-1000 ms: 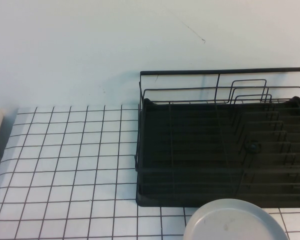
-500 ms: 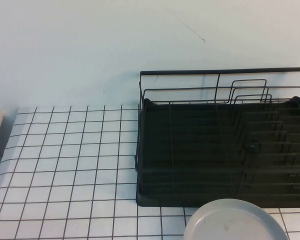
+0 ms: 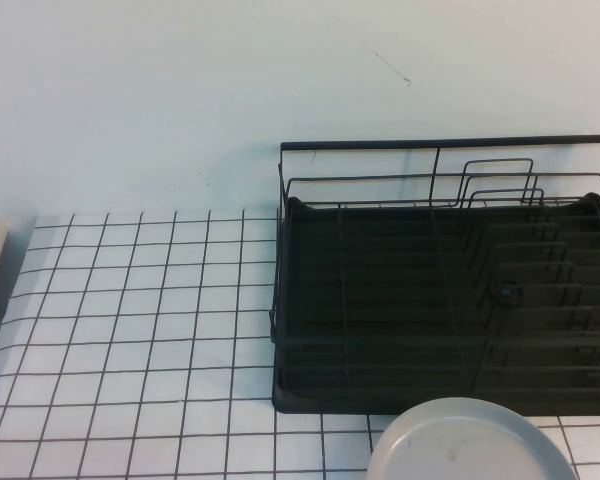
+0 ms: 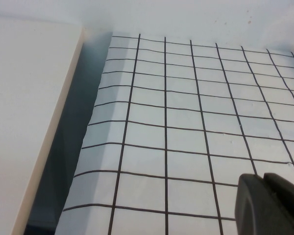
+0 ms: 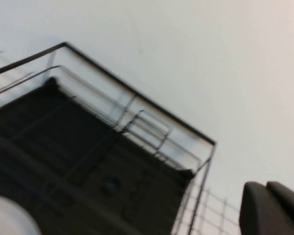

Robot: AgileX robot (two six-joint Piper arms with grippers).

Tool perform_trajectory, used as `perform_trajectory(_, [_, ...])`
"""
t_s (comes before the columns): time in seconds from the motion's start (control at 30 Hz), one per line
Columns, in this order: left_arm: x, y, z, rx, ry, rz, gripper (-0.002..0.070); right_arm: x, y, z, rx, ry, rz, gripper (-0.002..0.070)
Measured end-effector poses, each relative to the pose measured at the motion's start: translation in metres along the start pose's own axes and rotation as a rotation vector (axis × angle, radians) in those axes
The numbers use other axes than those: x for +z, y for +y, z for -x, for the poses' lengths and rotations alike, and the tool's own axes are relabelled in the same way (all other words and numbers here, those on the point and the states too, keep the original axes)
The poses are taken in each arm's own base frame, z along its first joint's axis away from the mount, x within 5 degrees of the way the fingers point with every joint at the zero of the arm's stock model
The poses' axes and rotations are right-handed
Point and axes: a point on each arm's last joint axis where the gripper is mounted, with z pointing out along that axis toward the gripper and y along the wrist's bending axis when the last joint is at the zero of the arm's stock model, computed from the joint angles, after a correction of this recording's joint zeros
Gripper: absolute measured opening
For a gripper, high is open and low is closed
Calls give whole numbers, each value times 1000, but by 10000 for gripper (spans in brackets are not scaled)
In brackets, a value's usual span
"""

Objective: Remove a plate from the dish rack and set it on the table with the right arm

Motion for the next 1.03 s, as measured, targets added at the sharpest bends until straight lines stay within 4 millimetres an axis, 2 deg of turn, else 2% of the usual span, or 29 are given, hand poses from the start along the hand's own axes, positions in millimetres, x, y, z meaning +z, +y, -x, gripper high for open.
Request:
perform_trajectory(0.1, [0, 0, 0, 0, 0, 0, -3, 15, -3, -23, 37, -54, -155, -1])
perform_trajectory(0.23, [0, 0, 0, 0, 0, 0, -3, 31, 8, -74, 153, -93, -289, -1])
perform_trajectory(0.37, [0, 0, 0, 0, 0, 0, -3, 47, 34, -135, 300, -39, -296, -1])
perform_trajectory(0.47, [0, 0, 0, 0, 0, 0, -3, 56, 50, -169, 363, 11, -288, -1])
perform_trajectory(0.53, [0, 0, 0, 0, 0, 0, -3, 61, 57, -185, 396, 50, -276, -1])
perform_trajectory(0.73, [0, 0, 0, 0, 0, 0, -3, 63, 64, -198, 422, 145, -248, -1])
perform_trajectory(1.03, [0, 0, 0, 0, 0, 0, -3, 62, 64, -198, 426, 161, -243, -1])
